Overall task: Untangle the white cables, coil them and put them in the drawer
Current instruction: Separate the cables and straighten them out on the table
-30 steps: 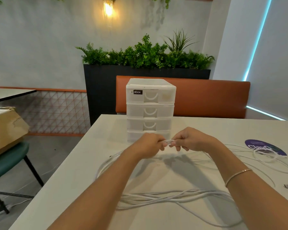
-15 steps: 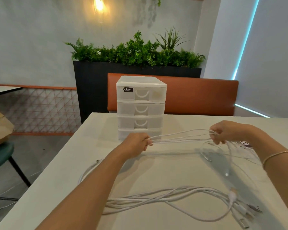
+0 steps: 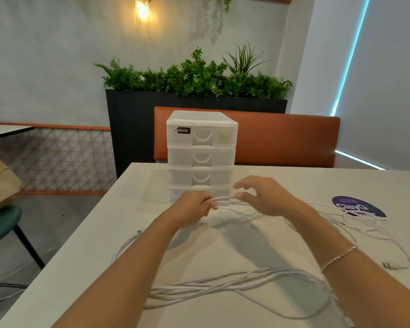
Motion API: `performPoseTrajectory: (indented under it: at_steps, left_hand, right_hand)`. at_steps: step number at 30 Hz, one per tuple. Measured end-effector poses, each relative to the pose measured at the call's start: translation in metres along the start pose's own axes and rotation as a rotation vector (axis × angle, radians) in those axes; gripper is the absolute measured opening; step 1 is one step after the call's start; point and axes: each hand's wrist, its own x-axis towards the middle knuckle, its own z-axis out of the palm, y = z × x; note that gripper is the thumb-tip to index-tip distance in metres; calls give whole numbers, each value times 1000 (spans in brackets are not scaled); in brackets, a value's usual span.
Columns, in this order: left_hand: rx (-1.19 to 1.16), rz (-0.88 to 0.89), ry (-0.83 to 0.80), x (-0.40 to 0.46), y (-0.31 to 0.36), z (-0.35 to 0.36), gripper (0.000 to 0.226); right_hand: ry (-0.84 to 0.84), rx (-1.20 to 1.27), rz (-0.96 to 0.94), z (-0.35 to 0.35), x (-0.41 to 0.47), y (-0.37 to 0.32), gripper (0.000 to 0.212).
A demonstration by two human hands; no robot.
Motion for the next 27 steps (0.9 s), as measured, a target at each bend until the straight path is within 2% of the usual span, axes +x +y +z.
performPoseTrajectory:
  at_steps: [4, 8, 11, 16, 20, 23, 27]
  left_hand:
    - [-145, 13, -91, -4, -5, -3, 20]
    - [-270, 14, -177, -4, -10, -11, 10]
    - [-374, -10, -155, -2, -13, -15, 11]
    - [-445, -57, -79, -2, -17, -17, 12]
    - [-451, -60, -153, -2, -15, -15, 11]
    - [-444, -48, -167, -1, -13, -15, 10]
    - [-313, -62, -44, 3, -16, -11, 13]
  right_hand:
    - [-219, 137, 15, 21, 11, -20, 27]
    - [-180, 297, 56, 21, 11, -14, 37]
    - [-151, 365, 85, 18, 11, -10, 41]
    - [-334, 475, 85, 15, 3, -7, 36]
    - [-199, 437, 77, 17, 7, -4, 20]
    - [-75, 385, 54, 20, 11, -6, 22]
    - [-123, 257, 43, 22, 15, -7, 21]
